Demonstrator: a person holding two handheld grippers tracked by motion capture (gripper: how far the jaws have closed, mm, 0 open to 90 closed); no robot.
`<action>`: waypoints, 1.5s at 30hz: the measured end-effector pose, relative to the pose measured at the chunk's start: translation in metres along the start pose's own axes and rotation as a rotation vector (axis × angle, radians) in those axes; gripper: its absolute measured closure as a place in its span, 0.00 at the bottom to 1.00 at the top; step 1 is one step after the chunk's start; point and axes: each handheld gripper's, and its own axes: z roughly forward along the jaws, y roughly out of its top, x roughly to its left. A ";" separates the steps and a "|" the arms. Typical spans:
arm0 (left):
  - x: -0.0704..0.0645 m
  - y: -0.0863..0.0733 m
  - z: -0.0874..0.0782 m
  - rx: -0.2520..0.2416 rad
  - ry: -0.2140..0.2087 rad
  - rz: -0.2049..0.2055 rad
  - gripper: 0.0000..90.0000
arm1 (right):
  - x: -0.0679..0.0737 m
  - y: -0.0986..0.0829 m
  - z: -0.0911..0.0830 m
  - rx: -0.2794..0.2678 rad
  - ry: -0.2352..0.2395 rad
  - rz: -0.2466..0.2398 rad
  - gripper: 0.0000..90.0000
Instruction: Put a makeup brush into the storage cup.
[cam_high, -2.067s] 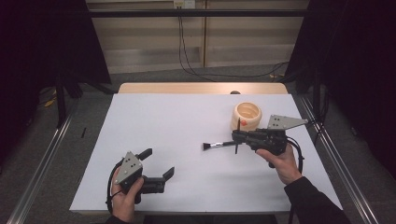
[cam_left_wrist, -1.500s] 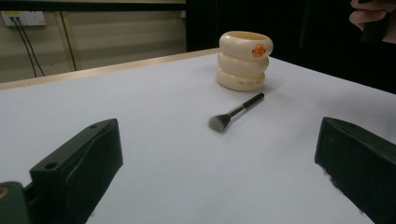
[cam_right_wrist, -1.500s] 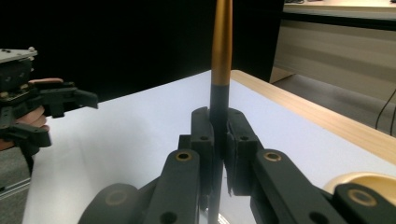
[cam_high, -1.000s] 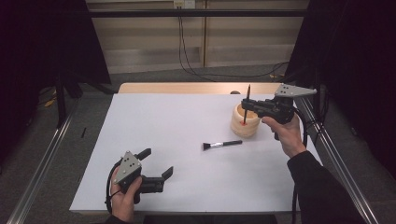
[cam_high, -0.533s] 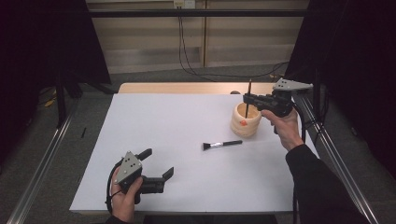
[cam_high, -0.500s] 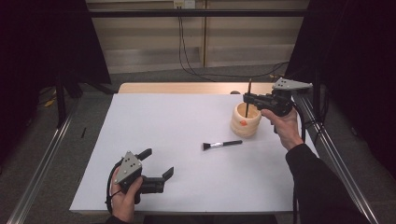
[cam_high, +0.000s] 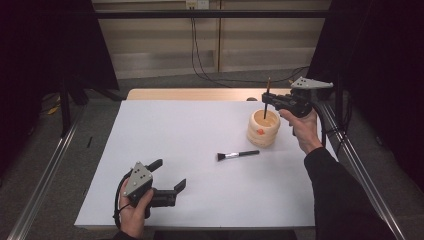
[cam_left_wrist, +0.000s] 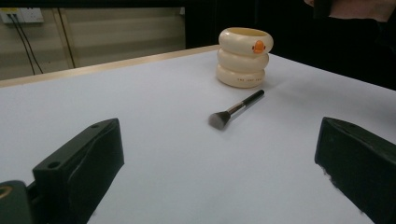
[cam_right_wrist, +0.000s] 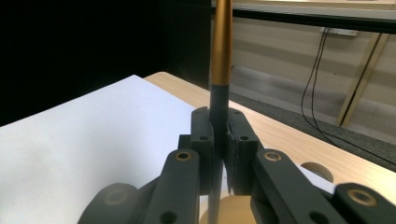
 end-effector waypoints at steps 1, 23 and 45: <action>0.000 0.000 0.000 0.002 0.001 0.004 0.01 | -0.001 -0.001 0.000 0.002 -0.008 0.000 0.92; 0.005 0.000 -0.001 0.002 0.012 0.003 0.02 | -0.014 -0.033 0.008 0.035 -0.043 0.045 0.92; 0.010 -0.001 -0.003 0.000 0.030 -0.012 0.02 | -0.013 -0.067 0.014 0.064 -0.053 0.071 0.92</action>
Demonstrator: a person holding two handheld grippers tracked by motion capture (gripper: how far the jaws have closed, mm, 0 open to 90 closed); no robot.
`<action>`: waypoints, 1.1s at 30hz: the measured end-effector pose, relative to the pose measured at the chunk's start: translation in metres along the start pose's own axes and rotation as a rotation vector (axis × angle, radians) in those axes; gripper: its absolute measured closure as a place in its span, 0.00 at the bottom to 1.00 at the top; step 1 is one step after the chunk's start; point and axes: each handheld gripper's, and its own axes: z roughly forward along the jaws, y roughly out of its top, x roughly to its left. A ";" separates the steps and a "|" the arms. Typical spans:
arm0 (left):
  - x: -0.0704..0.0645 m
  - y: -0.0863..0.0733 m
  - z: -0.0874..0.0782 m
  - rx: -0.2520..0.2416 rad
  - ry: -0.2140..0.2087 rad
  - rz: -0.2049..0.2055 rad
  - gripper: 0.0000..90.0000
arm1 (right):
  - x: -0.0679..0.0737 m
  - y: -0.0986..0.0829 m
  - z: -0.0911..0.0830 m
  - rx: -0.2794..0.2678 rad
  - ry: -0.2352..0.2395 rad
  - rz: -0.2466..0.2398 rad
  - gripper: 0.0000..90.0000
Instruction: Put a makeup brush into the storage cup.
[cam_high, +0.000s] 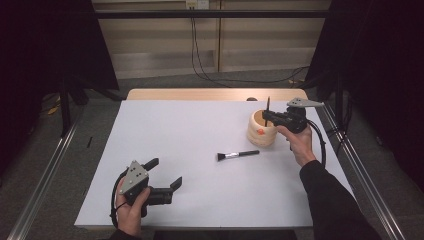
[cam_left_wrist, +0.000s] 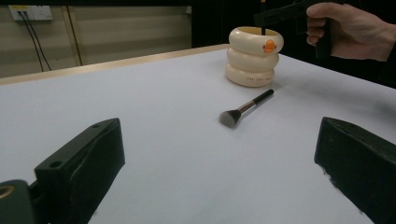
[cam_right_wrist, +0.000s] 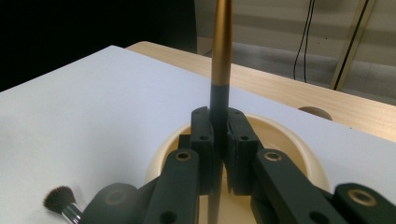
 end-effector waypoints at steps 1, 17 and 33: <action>0.000 0.000 0.000 -0.001 0.000 0.000 0.02 | -0.001 -0.001 0.000 -0.001 0.000 0.005 0.92; 0.001 0.000 -0.002 -0.005 0.016 0.002 0.02 | -0.006 -0.004 -0.002 -0.012 0.012 0.026 0.87; 0.001 0.000 -0.002 -0.004 0.016 0.001 0.02 | -0.001 0.000 -0.007 -0.045 -0.045 0.023 0.32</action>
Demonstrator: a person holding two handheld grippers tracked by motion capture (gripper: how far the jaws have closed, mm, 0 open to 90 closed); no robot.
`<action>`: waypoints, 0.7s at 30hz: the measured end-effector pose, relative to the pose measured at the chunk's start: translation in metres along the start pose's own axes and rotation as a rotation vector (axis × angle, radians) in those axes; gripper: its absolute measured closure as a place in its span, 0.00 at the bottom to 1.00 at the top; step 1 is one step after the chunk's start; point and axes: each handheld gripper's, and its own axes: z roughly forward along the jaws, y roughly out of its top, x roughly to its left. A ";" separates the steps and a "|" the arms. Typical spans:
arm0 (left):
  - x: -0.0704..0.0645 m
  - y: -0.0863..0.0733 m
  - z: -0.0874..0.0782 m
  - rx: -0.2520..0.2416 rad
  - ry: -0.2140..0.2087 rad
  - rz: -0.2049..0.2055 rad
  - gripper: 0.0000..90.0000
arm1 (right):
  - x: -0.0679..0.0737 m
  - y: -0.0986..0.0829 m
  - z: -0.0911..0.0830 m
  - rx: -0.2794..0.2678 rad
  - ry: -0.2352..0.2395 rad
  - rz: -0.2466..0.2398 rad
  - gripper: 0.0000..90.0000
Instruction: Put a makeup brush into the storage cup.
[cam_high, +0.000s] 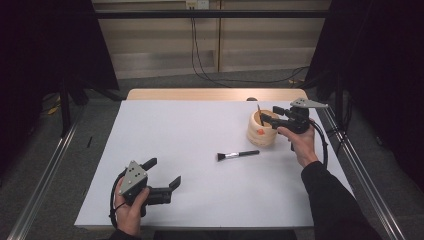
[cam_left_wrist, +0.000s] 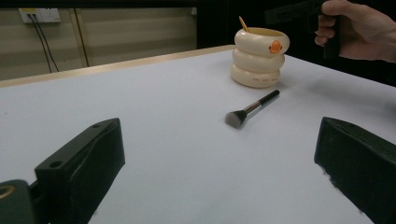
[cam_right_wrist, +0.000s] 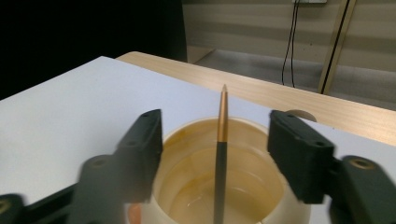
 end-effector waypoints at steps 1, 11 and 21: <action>0.000 0.000 0.000 0.000 0.002 0.004 0.02 | 0.000 0.000 0.000 -0.005 -0.007 -0.001 0.24; 0.000 0.000 0.000 0.002 0.004 0.007 0.02 | 0.001 -0.002 -0.006 -0.015 -0.039 0.008 0.00; 0.002 0.000 -0.001 0.003 0.000 0.001 0.02 | 0.010 -0.008 -0.021 -0.049 -0.104 0.000 0.00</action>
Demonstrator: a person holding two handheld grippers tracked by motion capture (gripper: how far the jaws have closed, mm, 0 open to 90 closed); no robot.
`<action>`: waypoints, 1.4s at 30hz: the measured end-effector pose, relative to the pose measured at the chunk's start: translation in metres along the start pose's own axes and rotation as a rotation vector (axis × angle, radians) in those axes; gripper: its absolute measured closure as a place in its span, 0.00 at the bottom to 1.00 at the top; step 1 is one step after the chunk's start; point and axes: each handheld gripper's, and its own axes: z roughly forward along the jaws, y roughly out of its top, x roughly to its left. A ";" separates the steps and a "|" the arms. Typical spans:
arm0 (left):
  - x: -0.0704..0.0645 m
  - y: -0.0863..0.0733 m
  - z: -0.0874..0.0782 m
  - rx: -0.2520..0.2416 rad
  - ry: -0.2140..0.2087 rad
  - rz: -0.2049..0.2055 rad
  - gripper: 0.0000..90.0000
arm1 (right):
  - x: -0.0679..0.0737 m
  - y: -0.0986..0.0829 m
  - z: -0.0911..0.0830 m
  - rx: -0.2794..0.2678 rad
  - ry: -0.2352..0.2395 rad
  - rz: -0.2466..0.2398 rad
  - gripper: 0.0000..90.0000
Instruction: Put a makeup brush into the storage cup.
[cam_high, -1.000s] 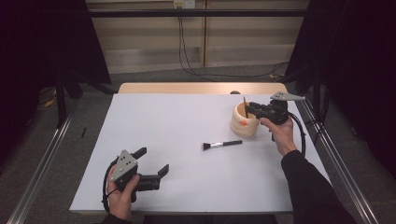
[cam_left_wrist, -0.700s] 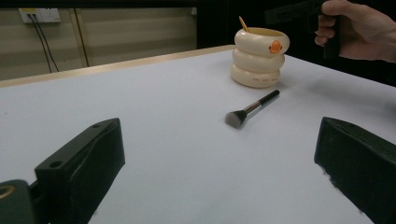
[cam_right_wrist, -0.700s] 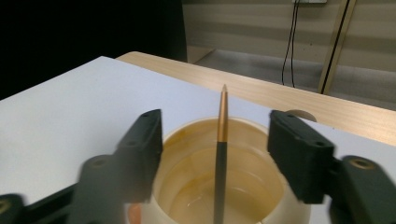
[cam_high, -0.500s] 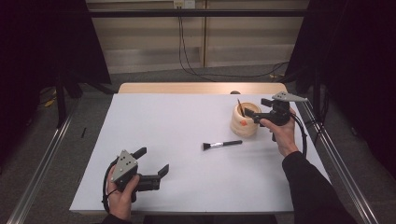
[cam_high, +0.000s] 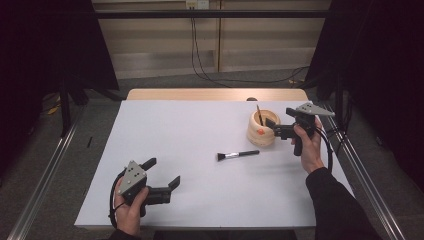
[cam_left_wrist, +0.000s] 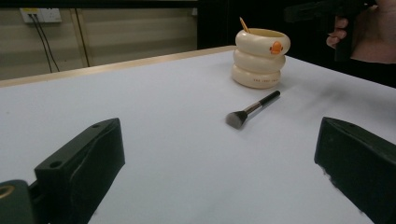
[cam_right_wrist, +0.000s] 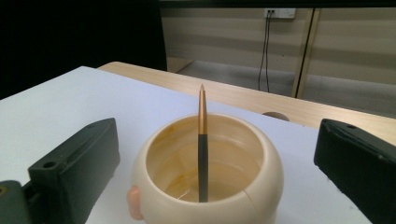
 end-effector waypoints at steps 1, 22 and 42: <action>0.000 0.000 0.000 0.000 0.002 0.001 0.02 | 0.001 0.000 -0.002 -0.011 -0.009 0.000 0.00; 0.004 -0.001 -0.007 -0.012 0.026 -0.013 0.02 | 0.025 -0.015 -0.049 -0.058 -0.049 -0.019 0.00; 0.003 -0.002 -0.009 -0.012 0.024 -0.011 0.02 | 0.043 -0.038 -0.099 -0.029 -0.062 -0.013 0.01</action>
